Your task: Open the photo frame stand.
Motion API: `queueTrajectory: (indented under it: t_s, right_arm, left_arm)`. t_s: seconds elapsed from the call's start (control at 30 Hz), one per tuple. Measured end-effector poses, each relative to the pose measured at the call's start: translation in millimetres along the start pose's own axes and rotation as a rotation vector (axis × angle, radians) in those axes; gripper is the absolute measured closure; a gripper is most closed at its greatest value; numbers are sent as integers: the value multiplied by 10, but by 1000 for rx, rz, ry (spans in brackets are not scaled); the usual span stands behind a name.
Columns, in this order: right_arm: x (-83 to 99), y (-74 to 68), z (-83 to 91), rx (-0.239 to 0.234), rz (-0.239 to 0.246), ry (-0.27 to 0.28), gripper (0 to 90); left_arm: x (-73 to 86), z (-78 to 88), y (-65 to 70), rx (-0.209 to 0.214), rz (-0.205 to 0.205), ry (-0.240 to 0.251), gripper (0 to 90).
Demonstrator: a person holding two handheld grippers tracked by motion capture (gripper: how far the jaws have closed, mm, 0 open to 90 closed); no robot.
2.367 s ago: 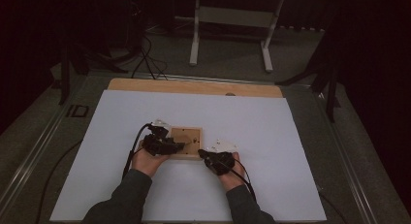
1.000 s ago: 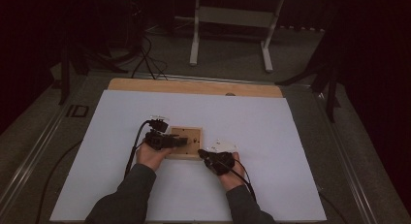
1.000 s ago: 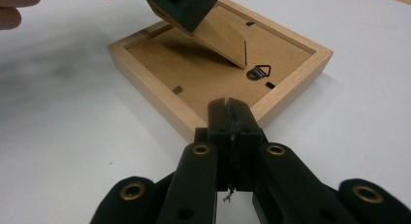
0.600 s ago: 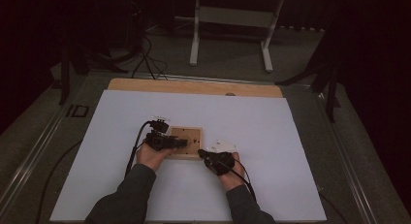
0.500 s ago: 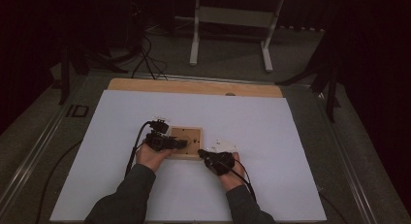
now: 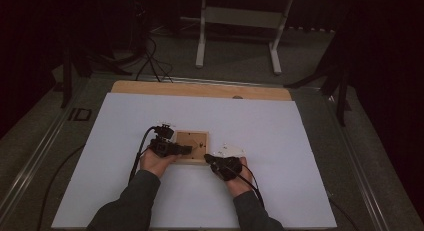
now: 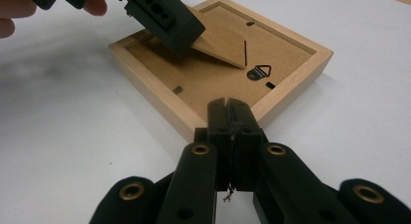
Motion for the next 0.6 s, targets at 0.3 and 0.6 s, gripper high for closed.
queueTrajectory:
  t_s: [0.3, 0.6]
  right_arm:
    - [-4, 14, 10, 5, 8, -9, 855]
    - [-60, 87, 119, 18, -12, 17, 777]
  left_arm:
    - [13, 16, 41, -30, -31, 6, 559]
    - [88, 83, 149, -78, -113, 53, 561]
Point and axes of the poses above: each handheld gripper's, and its own axes: z roughly backward along the jaws, x roughly out of its underside, y roughly to its right, the point moved 3 cm from there along -z, roughly forward along the jaws, and after that the axes turned 2 degrees about -y, right-handed, at the moved point
